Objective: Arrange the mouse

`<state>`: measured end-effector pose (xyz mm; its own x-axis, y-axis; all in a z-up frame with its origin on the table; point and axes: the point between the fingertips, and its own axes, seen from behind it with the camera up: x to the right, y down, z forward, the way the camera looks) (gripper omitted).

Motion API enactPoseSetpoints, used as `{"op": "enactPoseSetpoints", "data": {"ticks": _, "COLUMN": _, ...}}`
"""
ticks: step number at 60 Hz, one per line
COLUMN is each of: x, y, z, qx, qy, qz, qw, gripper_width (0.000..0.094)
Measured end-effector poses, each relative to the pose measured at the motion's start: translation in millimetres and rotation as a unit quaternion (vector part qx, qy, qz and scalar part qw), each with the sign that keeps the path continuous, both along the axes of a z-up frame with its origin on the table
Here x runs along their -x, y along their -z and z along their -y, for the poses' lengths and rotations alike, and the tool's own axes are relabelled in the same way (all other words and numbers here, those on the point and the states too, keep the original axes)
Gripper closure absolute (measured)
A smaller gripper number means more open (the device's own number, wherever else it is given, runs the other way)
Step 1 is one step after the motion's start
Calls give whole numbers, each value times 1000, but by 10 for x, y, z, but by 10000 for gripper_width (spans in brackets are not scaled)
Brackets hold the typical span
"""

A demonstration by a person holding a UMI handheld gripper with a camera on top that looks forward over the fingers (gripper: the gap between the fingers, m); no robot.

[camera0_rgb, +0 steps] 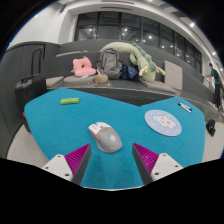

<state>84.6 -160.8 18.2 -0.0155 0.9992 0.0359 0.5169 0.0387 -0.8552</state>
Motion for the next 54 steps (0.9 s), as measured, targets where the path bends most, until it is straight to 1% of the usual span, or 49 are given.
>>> {"op": "enactPoseSetpoints", "data": {"ticks": 12, "x": 439, "y": 229, "z": -57, "qx": -4, "qy": 10, "qz": 27, "qw": 1000, "gripper_width": 86}}
{"op": "enactPoseSetpoints", "data": {"ticks": 14, "x": 500, "y": 253, "z": -32, "qx": 3, "qy": 7, "qz": 31, "qw": 1000, "gripper_width": 71}}
{"op": "enactPoseSetpoints", "data": {"ticks": 22, "x": 711, "y": 334, "z": -88, "qx": 20, "qy": 17, "qz": 49, "qw": 998, "gripper_width": 78}}
{"op": "enactPoseSetpoints", "data": {"ticks": 30, "x": 910, "y": 365, "z": -168, "qx": 23, "qy": 31, "qz": 54, "qw": 998, "gripper_width": 77}}
{"op": "enactPoseSetpoints", "data": {"ticks": 44, "x": 1152, "y": 359, "z": -276, "qx": 6, "qy": 42, "qz": 49, "qw": 998, "gripper_width": 81}}
{"op": "enactPoseSetpoints", "data": {"ticks": 49, "x": 1207, "y": 357, "z": -261, "qx": 0, "qy": 36, "qz": 45, "qw": 998, "gripper_width": 106}}
{"op": "enactPoseSetpoints", "data": {"ticks": 52, "x": 1222, "y": 364, "z": -219, "qx": 2, "qy": 31, "qz": 45, "qw": 999, "gripper_width": 143}}
{"op": "enactPoseSetpoints", "data": {"ticks": 54, "x": 1221, "y": 376, "z": -152, "qx": 10, "qy": 22, "qz": 47, "qw": 999, "gripper_width": 309}}
